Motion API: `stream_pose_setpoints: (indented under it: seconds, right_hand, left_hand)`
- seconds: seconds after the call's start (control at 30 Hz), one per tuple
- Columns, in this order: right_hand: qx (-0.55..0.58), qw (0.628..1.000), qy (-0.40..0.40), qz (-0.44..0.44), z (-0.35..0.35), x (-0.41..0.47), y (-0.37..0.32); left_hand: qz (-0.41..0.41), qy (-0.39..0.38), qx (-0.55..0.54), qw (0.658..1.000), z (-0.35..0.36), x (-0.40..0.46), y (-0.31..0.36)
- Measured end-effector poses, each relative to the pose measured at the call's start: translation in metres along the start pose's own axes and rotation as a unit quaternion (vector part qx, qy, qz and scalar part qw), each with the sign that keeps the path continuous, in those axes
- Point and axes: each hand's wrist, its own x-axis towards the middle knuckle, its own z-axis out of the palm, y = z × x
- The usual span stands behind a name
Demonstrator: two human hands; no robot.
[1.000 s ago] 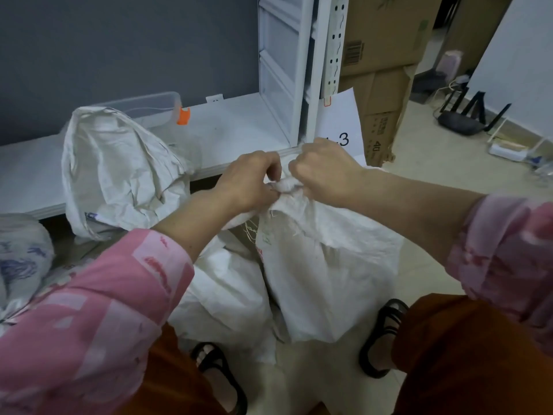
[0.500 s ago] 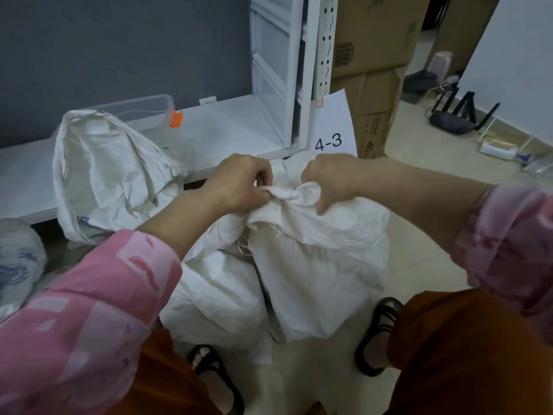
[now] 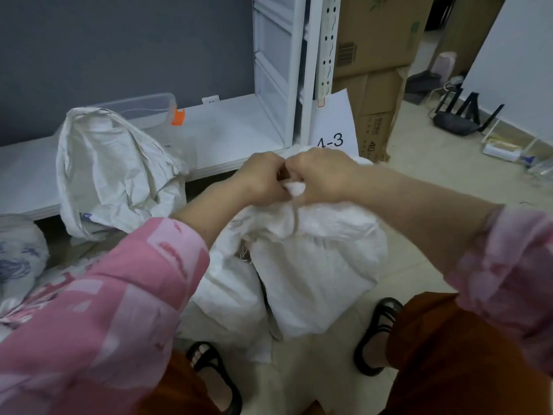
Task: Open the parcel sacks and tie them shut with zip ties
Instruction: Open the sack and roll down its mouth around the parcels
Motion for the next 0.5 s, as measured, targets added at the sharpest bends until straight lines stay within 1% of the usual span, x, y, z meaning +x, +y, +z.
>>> stream_pose_setpoints:
  seconds: [0.03,0.07,0.1,0.17,0.23,0.27,0.3,0.33,0.37,0.4,0.47,0.5]
  right_hand:
    - [0.103,0.992,-0.071,0.018,-0.012,0.001,0.007]
    - [0.145,0.983,-0.108,0.023,-0.023,0.000,0.013]
    - [0.118,0.987,-0.108,0.026,-0.030,0.001,0.016]
    - [-0.023,0.994,-0.102,0.031,-0.026,0.000,0.017]
    - [-0.129,0.986,-0.102,0.006,-0.008,0.001,0.012]
    - [-0.160,0.983,-0.091,-0.012,0.000,0.002,0.009]
    - [-0.182,0.981,-0.058,-0.036,0.008,0.003,0.008]
    - [-0.213,0.975,-0.008,-0.062,0.013,0.003,0.009]
    - [-0.259,0.961,0.044,-0.086,0.017,0.003,0.011]
    - [-0.303,0.945,0.077,-0.096,0.019,0.001,0.012]
    - [-0.345,0.925,0.113,-0.109,0.026,0.000,0.013]
    - [-0.347,0.924,0.120,-0.109,0.032,0.000,0.015]
  left_hand:
    - [0.022,0.027,0.039,0.999,0.003,-0.001,-0.002]
    - [0.036,0.049,0.056,0.997,0.005,-0.003,-0.004]
    - [0.045,0.067,0.058,0.995,0.005,-0.005,-0.007]
    - [0.058,0.094,0.051,0.993,0.005,-0.008,-0.010]
    - [0.063,0.115,0.041,0.991,0.005,-0.010,-0.013]
    - [0.061,0.124,0.037,0.990,0.007,-0.012,-0.015]
    - [0.058,0.128,0.034,0.989,0.009,-0.014,-0.017]
    - [0.055,0.123,0.030,0.990,0.010,-0.015,-0.019]
    - [0.051,0.099,0.025,0.993,0.008,-0.016,-0.019]
    - [0.046,0.057,0.021,0.997,0.003,-0.016,-0.019]
    - [0.025,-0.047,0.000,0.999,-0.015,-0.018,-0.013]
    - [0.013,-0.076,-0.026,0.997,-0.024,-0.017,-0.009]
